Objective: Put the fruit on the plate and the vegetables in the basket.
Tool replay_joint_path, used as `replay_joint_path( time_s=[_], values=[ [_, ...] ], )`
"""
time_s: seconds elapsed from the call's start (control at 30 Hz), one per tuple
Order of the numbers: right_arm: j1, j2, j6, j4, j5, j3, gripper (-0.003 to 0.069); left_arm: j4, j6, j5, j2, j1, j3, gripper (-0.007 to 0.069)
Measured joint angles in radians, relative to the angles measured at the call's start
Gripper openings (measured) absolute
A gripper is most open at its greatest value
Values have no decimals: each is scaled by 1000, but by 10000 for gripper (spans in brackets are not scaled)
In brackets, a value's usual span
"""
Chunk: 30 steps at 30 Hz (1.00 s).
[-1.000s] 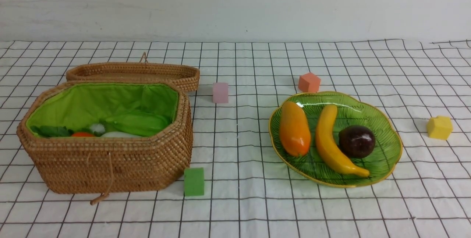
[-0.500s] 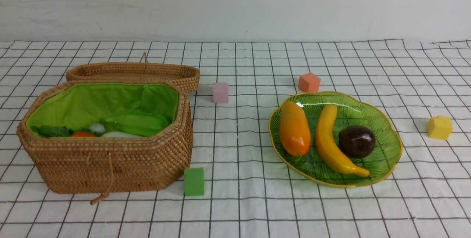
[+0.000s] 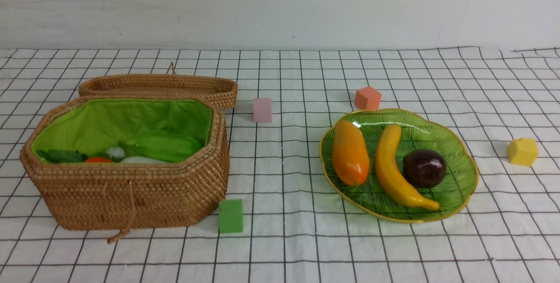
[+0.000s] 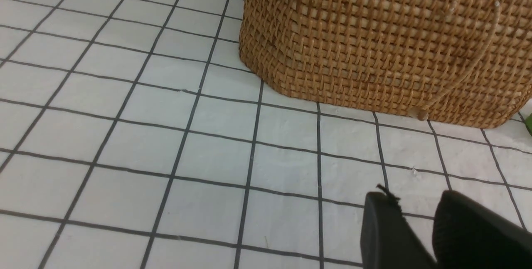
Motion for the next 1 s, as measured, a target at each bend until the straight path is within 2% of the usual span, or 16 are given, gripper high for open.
replay_joint_path(
  time_s=[1.0],
  values=[
    [0, 0, 0, 0, 0, 0, 109, 0, 0, 0, 0, 0, 0, 207]
  ],
)
